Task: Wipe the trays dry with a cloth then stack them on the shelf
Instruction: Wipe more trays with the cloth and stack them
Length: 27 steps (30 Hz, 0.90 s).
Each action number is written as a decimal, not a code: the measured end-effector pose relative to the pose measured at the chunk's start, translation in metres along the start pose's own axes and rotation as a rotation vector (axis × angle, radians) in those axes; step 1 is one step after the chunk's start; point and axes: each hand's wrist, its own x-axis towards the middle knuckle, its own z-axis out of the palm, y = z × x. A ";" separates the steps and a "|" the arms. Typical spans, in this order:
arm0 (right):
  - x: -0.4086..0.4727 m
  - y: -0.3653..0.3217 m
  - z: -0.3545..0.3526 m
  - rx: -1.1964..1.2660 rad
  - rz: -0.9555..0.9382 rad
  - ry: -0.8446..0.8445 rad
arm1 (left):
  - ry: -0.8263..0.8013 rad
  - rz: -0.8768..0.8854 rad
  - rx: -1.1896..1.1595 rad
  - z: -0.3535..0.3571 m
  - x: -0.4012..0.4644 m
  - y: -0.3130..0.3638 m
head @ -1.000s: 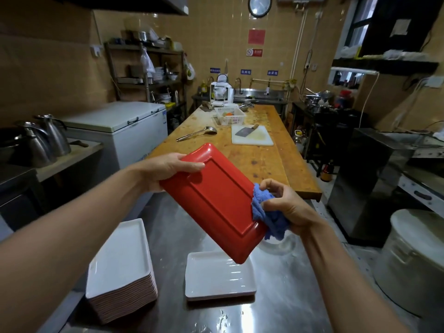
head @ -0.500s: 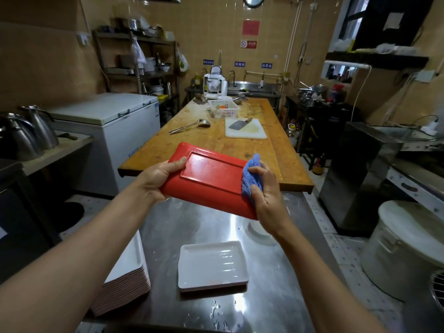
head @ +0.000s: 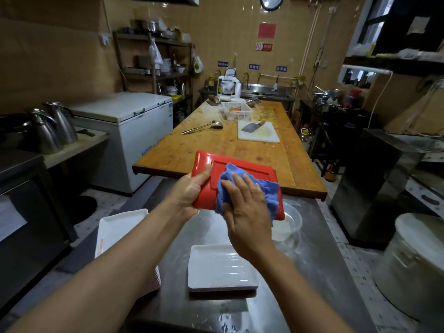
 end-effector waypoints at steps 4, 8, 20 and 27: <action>0.025 -0.013 0.005 0.066 0.020 -0.145 | 0.035 0.096 0.034 -0.008 -0.006 -0.008; 0.049 -0.019 0.010 0.028 0.015 -0.222 | 0.082 0.137 0.046 -0.014 -0.013 -0.010; 0.027 0.028 0.022 0.267 0.395 -0.187 | 0.199 0.063 -0.109 -0.056 -0.019 -0.005; 0.000 0.025 0.030 0.177 0.393 -0.257 | 0.246 0.029 -0.202 -0.070 -0.021 -0.006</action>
